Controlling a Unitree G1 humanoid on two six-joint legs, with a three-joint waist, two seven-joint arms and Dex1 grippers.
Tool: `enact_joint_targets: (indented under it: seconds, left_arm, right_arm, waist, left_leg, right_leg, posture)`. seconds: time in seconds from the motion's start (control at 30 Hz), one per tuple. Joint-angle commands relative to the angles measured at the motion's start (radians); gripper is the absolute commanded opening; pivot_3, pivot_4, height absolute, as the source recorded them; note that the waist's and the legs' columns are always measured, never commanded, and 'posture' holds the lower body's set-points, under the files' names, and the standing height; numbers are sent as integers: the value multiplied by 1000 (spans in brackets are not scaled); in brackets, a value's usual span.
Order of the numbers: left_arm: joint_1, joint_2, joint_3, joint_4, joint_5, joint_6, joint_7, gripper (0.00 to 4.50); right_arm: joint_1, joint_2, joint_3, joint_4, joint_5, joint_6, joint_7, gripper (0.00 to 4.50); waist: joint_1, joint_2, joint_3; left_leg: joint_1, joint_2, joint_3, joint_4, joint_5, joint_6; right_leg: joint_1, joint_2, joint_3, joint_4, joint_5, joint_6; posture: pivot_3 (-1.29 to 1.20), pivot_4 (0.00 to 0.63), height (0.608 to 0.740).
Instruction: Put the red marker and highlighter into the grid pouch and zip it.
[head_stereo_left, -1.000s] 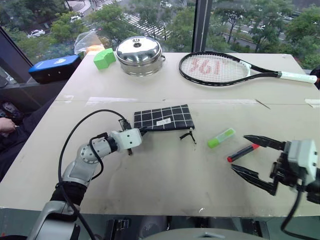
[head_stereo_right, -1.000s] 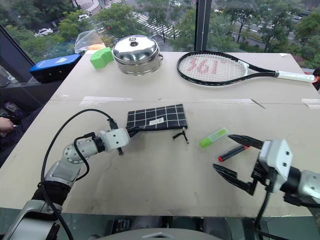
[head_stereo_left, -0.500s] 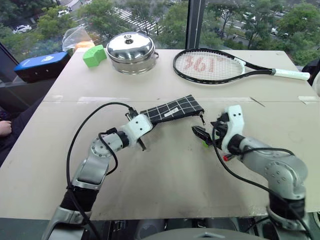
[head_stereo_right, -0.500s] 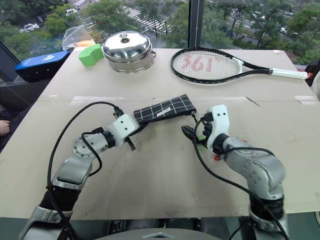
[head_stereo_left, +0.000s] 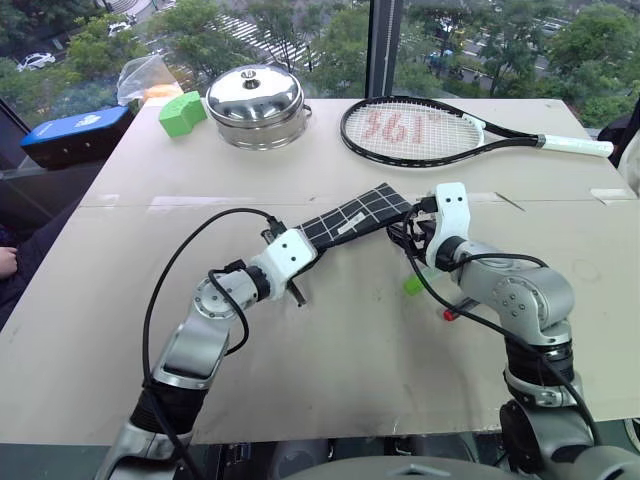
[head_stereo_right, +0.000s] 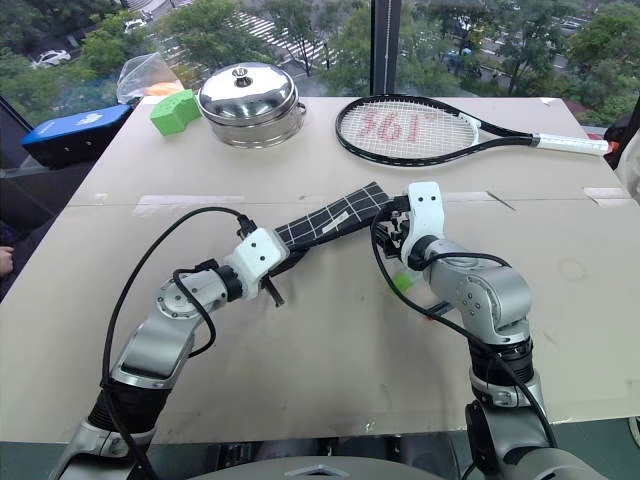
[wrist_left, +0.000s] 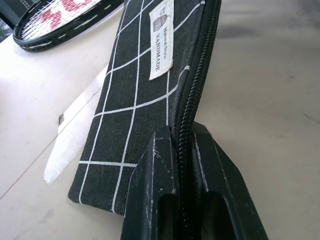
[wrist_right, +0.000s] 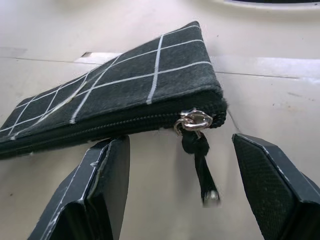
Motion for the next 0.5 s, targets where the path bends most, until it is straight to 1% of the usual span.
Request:
enact_joint_targets:
  seconds: [0.03, 0.1, 0.17, 0.2, 0.23, 0.27, 0.33, 0.43, 0.5]
  left_arm:
    - [3, 10, 11, -67, -22, 10, -3, 0]
    - [5, 14, 10, -72, -26, 12, -6, 0]
    - [4, 16, 8, -75, -28, 16, -5, 0]
    - [1, 16, 7, -75, -30, 18, -5, 0]
    - [-4, 15, 7, -73, -31, 21, -5, 0]
    - [-8, 15, 6, -71, -32, 23, -5, 0]
    - [-17, 16, 6, -65, -30, 26, -3, 0]
    - [-35, 7, 8, -53, -28, 43, 9, 0]
    - [-49, 2, 3, -47, -26, 48, 13, 0]
  right_arm:
    - [-27, -25, 5, -6, -31, -54, 45, 2548]
    - [-24, -31, 10, -5, -42, -73, 65, 1746]
    - [-21, -39, 15, -8, -52, -88, 86, 1284]
    - [-19, -49, 26, -13, -59, -96, 102, 866]
    - [-17, -62, 42, -23, -69, -105, 118, 336]
    - [-14, -72, 53, -31, -75, -110, 131, 43]
    - [-7, -92, 73, -52, -78, -105, 157, 43]
    - [4, -150, 137, -96, -83, -75, 216, 43]
    - [5, -153, 155, -112, -74, -53, 230, 43]
  waist:
    - [0, 0, 0]
    - [0, 0, 0]
    - [0, 0, 0]
    - [0, 0, 0]
    - [-1, 0, 0]
    - [-1, 0, 0]
    - [1, 0, 0]
    - [2, 0, 0]
    - [1, 0, 0]
  left_leg:
    - [0, 0, 0, 0, 0, 0]
    - [0, 0, 0, 0, 0, 0]
    - [0, 0, 0, 0, 0, 0]
    - [0, 0, 0, 0, 0, 0]
    - [0, 0, 0, 0, 0, 0]
    - [0, 0, 0, 0, 0, 0]
    - [0, 0, 0, 0, 0, 0]
    - [0, 0, 0, 0, -1, 1]
    - [0, 0, 0, 0, -2, 3]
  right_leg:
    - [0, 0, 0, 0, 0, 0]
    - [0, 0, 0, 0, 0, 0]
    - [0, 0, 0, 0, 0, 0]
    - [0, 0, 0, 0, 0, 0]
    - [0, 0, 0, 0, 0, 0]
    - [0, 0, 0, 0, 0, 0]
    - [0, 0, 0, 0, 0, 0]
    - [0, 0, 0, 0, 0, 0]
    - [0, 0, 0, 0, 0, 0]
  posture:
    - [0, 150, 740]
    - [0, 150, 740]
    - [0, 150, 740]
    - [0, 150, 740]
    - [0, 150, 740]
    - [0, 150, 740]
    - [0, 150, 740]
    - [0, 150, 740]
    - [0, 150, 740]
